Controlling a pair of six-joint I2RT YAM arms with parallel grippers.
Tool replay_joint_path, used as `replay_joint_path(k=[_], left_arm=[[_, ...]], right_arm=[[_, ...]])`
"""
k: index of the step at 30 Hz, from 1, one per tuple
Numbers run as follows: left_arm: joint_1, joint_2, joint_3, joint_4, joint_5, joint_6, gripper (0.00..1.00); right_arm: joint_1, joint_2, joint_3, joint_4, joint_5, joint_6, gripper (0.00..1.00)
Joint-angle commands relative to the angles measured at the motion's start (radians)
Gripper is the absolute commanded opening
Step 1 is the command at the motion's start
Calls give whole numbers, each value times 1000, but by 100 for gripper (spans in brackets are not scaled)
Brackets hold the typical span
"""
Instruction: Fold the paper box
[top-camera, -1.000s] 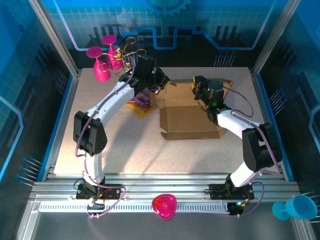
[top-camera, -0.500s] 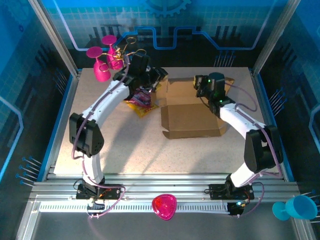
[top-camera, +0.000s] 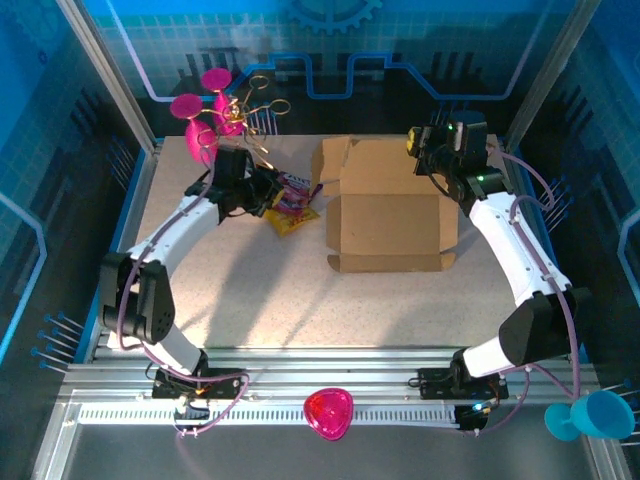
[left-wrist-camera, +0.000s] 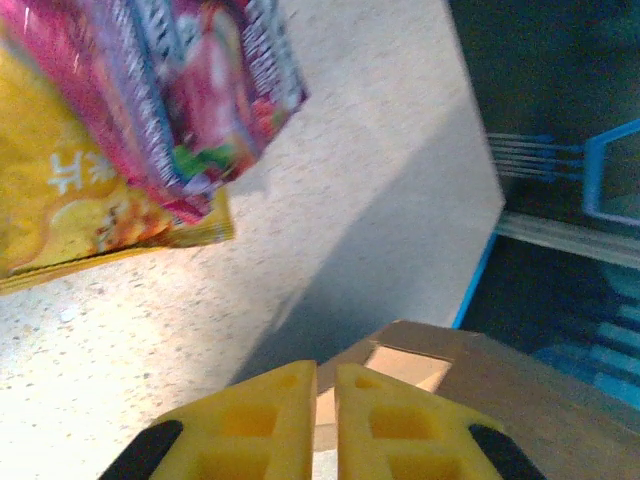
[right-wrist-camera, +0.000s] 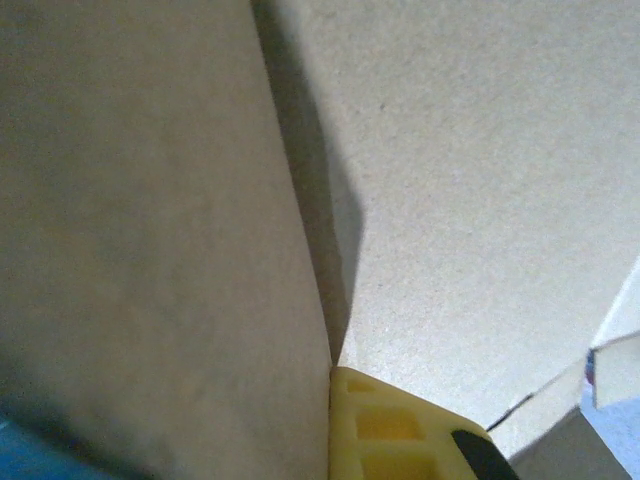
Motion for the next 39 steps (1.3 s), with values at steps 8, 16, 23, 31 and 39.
replay_joint_path(k=[8,16,23,31,39], left_arm=[[-29,-64,0,83,21,11,12],[-53,-123,43,14,5,26,15],[-109,-232,-169,175,-3,-23,11],[-177,-219,-462,630,-79,-163,11],[-226,53,-388,916,-80,-265,20]], right_arm=[[-28,-39,13,-43,-27,6,0],[-43,-59,20,-49,-33,4,0],[-74,-92,34,-102,-84,-4,0],[-92,-145,38,-182,-147,-15,0],[-93,-157,47,-222,-168,-30,0]])
